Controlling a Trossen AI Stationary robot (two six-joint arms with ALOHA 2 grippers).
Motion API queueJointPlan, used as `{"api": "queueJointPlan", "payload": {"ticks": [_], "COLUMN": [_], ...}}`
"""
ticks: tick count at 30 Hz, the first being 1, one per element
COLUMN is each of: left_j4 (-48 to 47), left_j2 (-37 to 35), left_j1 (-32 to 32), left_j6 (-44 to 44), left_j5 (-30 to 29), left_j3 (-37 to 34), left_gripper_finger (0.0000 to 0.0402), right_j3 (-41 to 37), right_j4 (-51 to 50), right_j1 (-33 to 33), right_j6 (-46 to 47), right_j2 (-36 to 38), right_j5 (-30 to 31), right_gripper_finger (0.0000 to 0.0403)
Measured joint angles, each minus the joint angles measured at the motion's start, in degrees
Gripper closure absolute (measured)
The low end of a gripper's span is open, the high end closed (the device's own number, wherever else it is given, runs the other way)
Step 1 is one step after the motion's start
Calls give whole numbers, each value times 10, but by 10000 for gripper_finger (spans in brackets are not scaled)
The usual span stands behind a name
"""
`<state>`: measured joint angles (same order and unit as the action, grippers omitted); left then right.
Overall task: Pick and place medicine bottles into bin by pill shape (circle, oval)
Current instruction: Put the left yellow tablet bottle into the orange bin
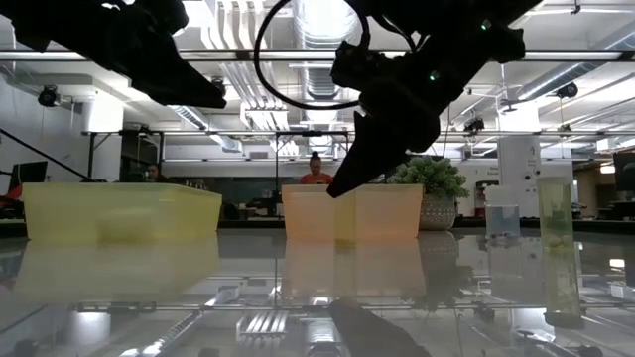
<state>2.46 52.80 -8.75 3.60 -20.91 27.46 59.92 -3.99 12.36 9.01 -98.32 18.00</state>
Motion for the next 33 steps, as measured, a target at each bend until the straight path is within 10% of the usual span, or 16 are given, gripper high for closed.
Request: {"api": "queueJointPlan", "payload": {"ticks": [24,33], "left_j4": [0,0], "left_j2": [2,2], "left_j1": [0,0], "left_j6": [0,0], "left_j5": [-1,-2], "left_j3": [0,0], "left_gripper_finger": [196,196], "right_j3": [-6,-6], "right_j4": [-15,-15], "right_j1": [0,0], "right_j6": [14,19], "right_j2": [2,2], "right_j5": [-2,-2], "right_gripper_finger": [294,287]}}
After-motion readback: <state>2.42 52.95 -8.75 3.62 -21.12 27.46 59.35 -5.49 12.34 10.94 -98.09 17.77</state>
